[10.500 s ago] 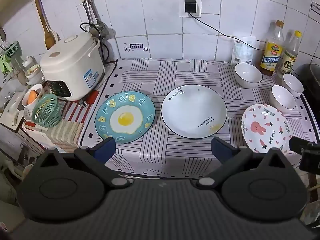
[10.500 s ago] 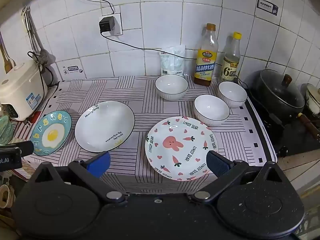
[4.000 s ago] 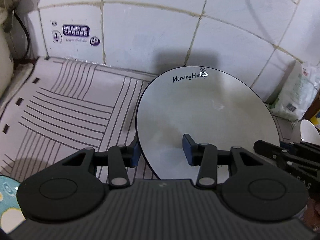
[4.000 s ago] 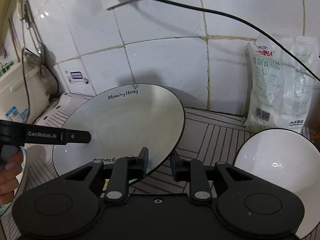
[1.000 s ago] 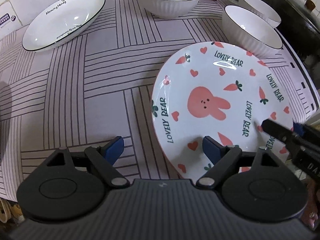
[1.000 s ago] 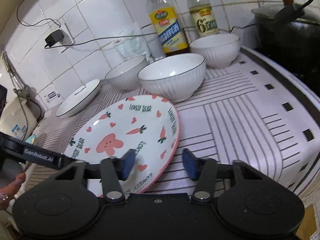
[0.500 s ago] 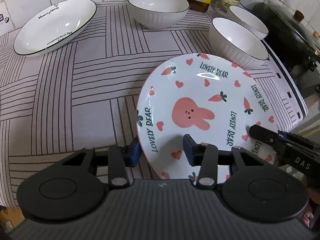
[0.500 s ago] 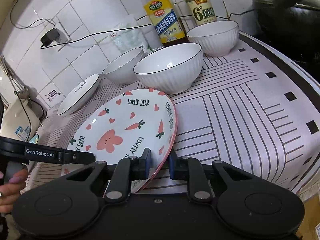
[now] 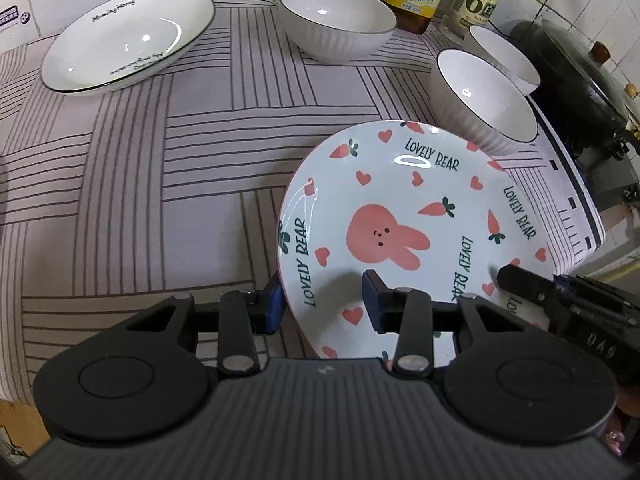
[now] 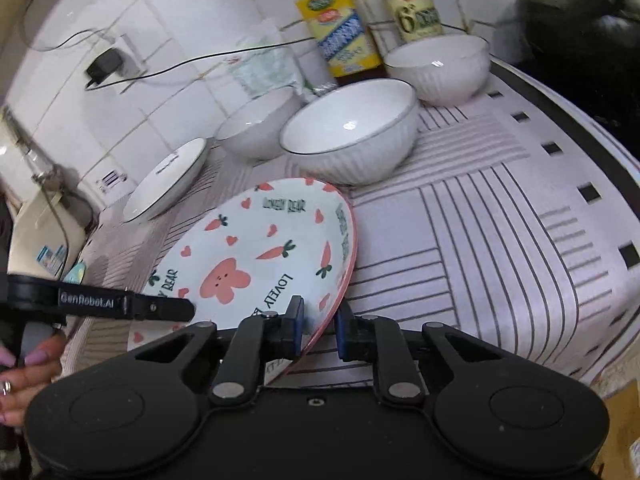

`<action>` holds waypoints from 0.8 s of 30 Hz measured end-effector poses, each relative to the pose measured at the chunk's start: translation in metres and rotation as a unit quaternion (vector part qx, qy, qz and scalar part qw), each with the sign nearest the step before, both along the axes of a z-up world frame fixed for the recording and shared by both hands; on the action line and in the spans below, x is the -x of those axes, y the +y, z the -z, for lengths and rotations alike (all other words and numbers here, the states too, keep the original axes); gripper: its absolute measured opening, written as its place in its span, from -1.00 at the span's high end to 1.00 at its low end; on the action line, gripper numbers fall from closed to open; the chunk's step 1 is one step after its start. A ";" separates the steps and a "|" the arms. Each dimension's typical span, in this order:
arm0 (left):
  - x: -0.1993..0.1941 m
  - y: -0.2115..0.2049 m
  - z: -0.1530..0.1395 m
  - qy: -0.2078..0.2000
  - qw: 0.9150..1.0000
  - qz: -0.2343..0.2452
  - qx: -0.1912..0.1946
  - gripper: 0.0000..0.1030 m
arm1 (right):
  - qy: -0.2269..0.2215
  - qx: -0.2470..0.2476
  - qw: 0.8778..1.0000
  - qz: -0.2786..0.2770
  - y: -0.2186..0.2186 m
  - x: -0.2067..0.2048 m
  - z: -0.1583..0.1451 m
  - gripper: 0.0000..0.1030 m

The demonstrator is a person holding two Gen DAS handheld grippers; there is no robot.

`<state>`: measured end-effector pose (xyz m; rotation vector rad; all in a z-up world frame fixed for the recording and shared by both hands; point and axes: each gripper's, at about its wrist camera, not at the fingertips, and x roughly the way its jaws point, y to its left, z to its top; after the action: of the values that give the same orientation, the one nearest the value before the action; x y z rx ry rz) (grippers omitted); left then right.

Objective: Organize plates and bowls
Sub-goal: 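Carry the bunny plate with both grippers and lower it onto the white plate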

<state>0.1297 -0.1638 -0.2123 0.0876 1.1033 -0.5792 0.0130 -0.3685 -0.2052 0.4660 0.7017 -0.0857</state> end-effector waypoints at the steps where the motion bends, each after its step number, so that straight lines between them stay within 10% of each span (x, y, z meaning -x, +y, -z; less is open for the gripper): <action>1: 0.001 0.002 -0.002 -0.005 1.000 0.000 -0.001 0.25 | 0.001 0.016 1.000 -0.012 0.004 -0.001 -0.002 0.57; 24: -0.022 0.085 -0.070 -0.111 0.993 -0.037 -0.018 0.25 | -0.063 0.012 0.993 -0.103 0.064 -0.056 -0.041 0.47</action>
<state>0.1522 -0.0785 -0.1428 0.1389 0.8962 -0.4701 0.0687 -0.3041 -0.1642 0.3703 0.6207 0.1280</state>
